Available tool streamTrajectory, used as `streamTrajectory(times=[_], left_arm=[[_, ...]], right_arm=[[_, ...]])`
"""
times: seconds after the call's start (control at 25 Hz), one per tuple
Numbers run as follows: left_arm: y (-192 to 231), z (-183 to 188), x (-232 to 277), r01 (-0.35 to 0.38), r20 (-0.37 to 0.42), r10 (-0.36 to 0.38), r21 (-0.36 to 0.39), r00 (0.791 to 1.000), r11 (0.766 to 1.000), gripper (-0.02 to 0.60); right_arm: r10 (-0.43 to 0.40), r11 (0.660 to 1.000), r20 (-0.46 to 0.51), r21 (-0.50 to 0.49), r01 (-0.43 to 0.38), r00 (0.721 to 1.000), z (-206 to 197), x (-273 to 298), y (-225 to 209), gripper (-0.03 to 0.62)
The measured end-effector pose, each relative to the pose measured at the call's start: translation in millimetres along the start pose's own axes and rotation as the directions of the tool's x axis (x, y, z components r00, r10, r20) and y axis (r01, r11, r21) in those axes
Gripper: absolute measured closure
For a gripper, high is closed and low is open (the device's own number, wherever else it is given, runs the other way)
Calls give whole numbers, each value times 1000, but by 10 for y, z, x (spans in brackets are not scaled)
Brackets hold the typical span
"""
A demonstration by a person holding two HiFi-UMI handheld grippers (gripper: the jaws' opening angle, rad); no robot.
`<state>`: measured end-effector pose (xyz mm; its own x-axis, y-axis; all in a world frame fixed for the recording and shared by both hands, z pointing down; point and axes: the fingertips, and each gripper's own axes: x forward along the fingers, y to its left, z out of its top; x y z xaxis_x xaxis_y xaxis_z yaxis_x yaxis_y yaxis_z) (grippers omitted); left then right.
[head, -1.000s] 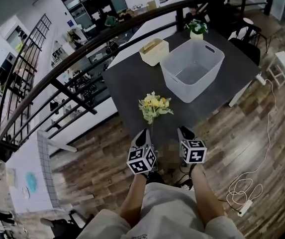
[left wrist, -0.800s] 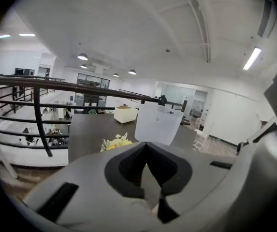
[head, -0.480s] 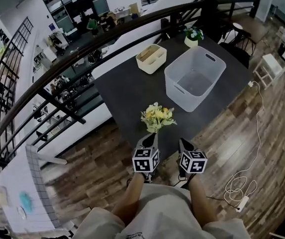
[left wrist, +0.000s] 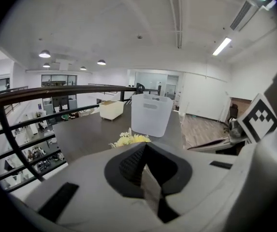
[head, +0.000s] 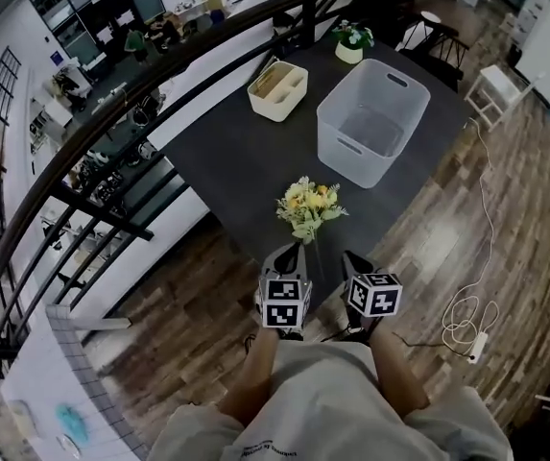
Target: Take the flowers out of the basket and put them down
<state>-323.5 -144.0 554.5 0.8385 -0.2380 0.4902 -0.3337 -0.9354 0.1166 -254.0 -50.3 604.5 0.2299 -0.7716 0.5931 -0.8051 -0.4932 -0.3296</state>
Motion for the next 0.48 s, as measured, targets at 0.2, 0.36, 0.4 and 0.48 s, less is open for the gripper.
streamTrajectory(times=[0.2,0.36,0.4,0.48], left_arm=[[196,-301,-19,26,-66,-27,-21,997,999,558],[158,-206,27,91,-49,-92,-16,995,996,558],[161,-187,11,106,-54,-107,-12,993,994,558],[193,-177,-38,113,-59,-114,-14,992,993,558]], right_arm=[[-7,999,-62,42,10,998,-341,74,183,577],[-42,998,-45,50,44,998,-274,21,83,577],[-42,997,-47,61,45,998,-271,20,85,577],[-45,996,-62,71,50,997,-317,4,106,577]])
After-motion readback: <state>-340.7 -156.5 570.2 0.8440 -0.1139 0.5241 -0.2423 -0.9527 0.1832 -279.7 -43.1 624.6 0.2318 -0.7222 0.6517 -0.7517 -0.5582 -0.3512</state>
